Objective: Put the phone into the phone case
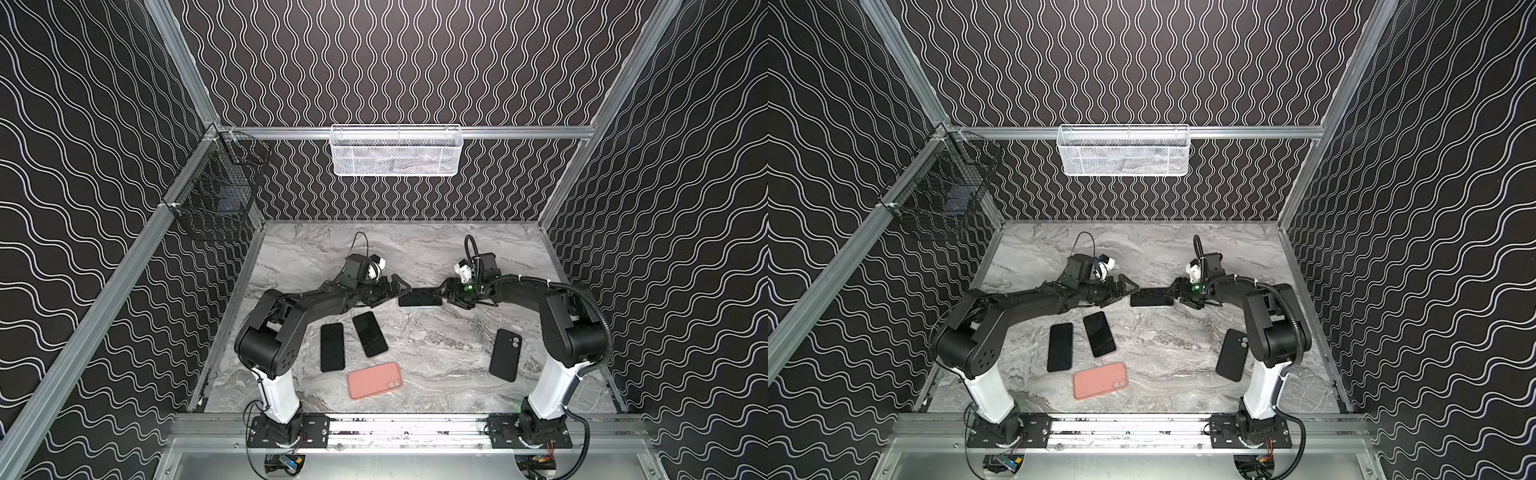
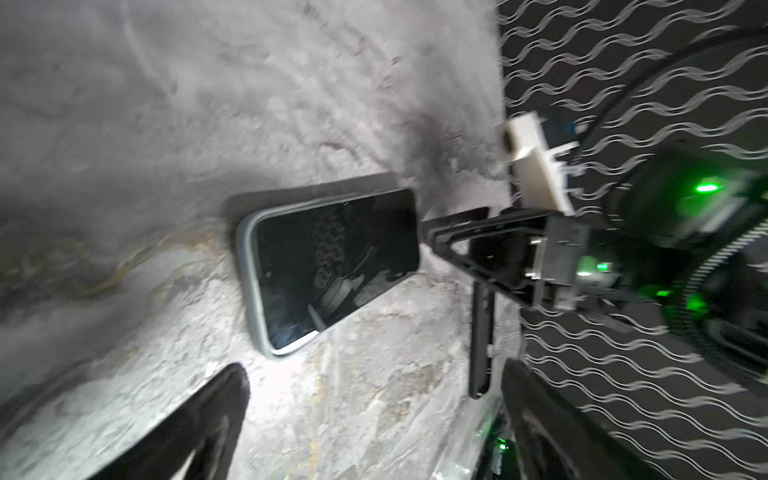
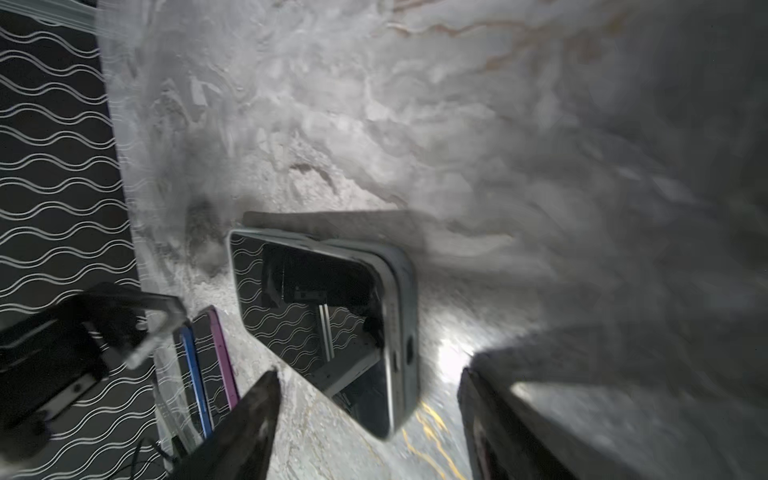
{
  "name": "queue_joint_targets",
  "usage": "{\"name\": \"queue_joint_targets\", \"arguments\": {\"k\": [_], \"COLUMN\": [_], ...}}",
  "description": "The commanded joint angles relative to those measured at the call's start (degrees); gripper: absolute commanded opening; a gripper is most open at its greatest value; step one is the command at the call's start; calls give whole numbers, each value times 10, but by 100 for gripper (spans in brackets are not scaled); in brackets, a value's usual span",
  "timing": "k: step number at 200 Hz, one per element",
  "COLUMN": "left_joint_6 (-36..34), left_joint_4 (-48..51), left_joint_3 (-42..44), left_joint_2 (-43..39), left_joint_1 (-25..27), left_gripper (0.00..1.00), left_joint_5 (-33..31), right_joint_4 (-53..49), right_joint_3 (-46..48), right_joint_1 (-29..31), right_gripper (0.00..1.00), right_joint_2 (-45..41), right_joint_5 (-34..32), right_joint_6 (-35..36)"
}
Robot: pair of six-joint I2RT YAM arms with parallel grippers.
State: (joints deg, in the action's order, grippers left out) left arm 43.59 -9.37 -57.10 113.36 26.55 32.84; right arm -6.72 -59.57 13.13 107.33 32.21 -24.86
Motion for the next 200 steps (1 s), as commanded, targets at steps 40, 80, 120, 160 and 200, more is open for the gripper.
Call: {"name": "queue_joint_targets", "arguments": {"k": [40,80,120,160,200], "left_joint_6": [11,14,25,25,29], "left_joint_4": [-5,-34,-58,-58,-59], "left_joint_3": [-9,-14,-3,-2,2], "left_joint_2": [54,82,93,92,91], "left_joint_1": [2,7,8,9,10], "left_gripper": [99,99,99,99,98], "left_joint_5": [-3,7,14,14,15], "right_joint_4": [21,32,58,90,112], "right_joint_3": [-6,-5,3,2,6], "right_joint_1": [1,1,1,1,3], "right_gripper": [71,71,70,68,66], "right_joint_2": [42,48,35,18,-23], "right_joint_5": [37,53,87,117,146], "right_joint_6": [-4,-9,-22,-40,-47]}}
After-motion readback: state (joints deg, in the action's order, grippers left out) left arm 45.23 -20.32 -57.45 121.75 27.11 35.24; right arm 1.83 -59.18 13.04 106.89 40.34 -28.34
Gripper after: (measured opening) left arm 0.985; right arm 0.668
